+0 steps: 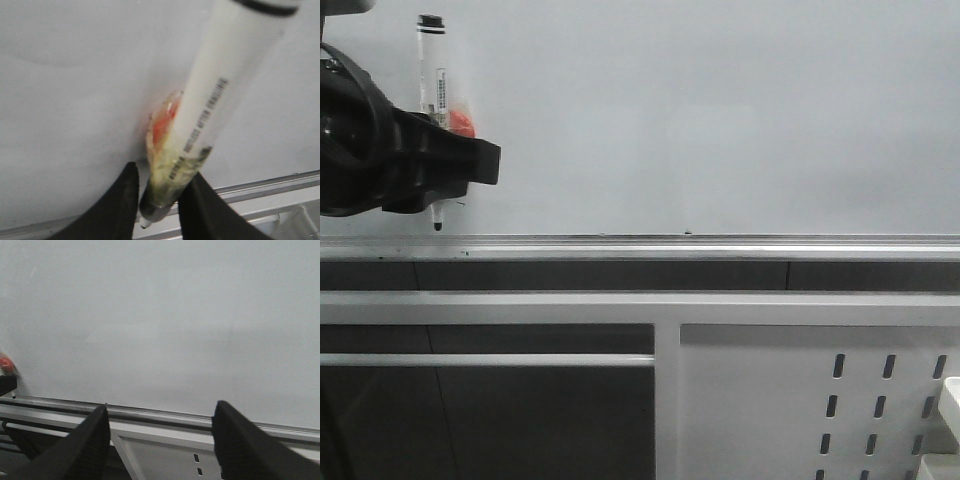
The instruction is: Write number 1 on whiteboard
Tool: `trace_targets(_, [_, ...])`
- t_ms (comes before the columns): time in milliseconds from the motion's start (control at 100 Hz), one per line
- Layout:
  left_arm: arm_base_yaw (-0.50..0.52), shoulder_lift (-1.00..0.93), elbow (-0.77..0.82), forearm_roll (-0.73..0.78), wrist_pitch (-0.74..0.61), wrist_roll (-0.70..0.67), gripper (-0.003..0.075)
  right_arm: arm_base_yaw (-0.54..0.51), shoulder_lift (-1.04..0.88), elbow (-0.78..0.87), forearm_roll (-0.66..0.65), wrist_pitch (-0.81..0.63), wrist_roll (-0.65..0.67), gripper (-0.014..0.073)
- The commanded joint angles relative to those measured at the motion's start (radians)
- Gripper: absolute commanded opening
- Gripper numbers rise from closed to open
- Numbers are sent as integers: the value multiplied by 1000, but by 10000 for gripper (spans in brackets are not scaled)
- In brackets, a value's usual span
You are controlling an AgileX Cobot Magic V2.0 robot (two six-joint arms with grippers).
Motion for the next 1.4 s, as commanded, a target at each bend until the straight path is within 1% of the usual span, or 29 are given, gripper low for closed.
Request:
trace_targets(0, [3, -22, -31, 40, -60, -7, 51, -3, 17, -33, 9, -75, -9, 406])
trace_targets(60, [3, -22, -31, 61, -60, -7, -21, -3, 17, -33, 9, -75, -9, 406])
trace_targets(210, [0, -32, -31, 87, -40, 5, -20, -3, 17, -33, 9, -69, -9, 405])
trace_targets(340, [-24, -73, -31, 115, 38, 62, -20, -3, 17, -33, 17, 8, -30, 388])
trace_targets(390, [-40, -93, -31, 117, 66, 96, -20, -3, 19, -35, 49, 54, -94, 389])
trace_targets(450, [-67, -120, -31, 135, 111, 132, -20, -3, 26, -48, 119, 130, -229, 389])
trace_targets(540, [-121, -157, -31, 186, 168, 160, -20, -3, 64, -85, 289, 262, -460, 389])
trace_targets(580, [-149, -172, -31, 227, 192, 160, -20, -1, 83, -104, 360, 311, -537, 389])
trace_targets(640, [-195, -193, -31, 296, 232, 160, -20, 13, 119, -130, 437, 342, -588, 389])
trace_targets(680, [-221, -202, -31, 350, 256, 160, -20, 28, 143, -153, 455, 349, -594, 389])
trace_targets(740, [-266, -218, -33, 416, 307, 160, -20, 51, 169, -192, 443, 358, -600, 389])
trace_targets(850, [-320, -236, -62, 479, 409, 160, -20, 140, 238, -285, 377, 372, -602, 389])
trace_targets(980, [-331, -236, -121, 507, 489, 160, -20, 281, 338, -382, 288, 384, -602, 389])
trace_targets(1100, [-331, -236, -174, 549, 550, 160, -20, 412, 446, -436, 188, 372, -602, 389])
trace_targets(1170, [-331, -236, -195, 580, 584, 160, -20, 466, 502, -451, 179, 330, -594, 394])
trace_targets(1260, [-331, -236, -207, 610, 623, 160, -20, 506, 557, -461, 183, 269, -590, 394])
trace_targets(1391, [-331, -236, -208, 644, 667, 160, -20, 523, 616, -470, 204, 260, -590, 394])
